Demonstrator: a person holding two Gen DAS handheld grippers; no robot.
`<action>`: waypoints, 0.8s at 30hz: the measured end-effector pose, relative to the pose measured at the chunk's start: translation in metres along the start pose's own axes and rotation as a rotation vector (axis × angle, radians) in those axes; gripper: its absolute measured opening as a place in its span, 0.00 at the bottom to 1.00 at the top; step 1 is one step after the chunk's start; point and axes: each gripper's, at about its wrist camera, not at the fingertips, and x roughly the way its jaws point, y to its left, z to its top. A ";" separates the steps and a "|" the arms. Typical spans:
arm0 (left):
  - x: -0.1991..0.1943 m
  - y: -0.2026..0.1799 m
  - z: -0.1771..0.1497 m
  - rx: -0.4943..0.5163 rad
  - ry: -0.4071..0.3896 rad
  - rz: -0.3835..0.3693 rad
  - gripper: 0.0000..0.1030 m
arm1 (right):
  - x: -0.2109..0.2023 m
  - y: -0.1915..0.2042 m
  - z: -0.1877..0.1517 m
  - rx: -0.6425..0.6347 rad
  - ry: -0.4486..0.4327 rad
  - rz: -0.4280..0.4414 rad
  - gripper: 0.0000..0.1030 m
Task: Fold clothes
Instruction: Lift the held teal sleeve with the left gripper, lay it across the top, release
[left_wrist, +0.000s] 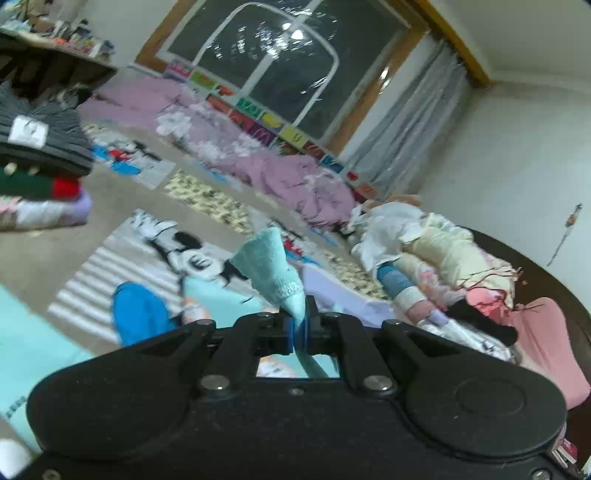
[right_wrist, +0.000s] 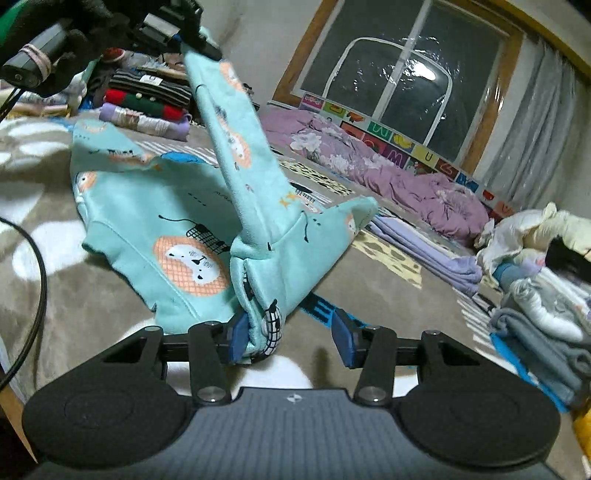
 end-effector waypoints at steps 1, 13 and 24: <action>-0.001 0.004 -0.001 -0.007 0.005 0.006 0.04 | 0.000 0.002 0.000 -0.017 -0.001 -0.007 0.47; -0.001 0.036 -0.030 -0.008 0.164 0.174 0.04 | -0.003 0.014 0.001 -0.128 0.010 -0.050 0.45; 0.018 0.034 -0.046 0.142 0.198 0.260 0.04 | -0.008 0.016 -0.001 -0.155 0.005 -0.037 0.41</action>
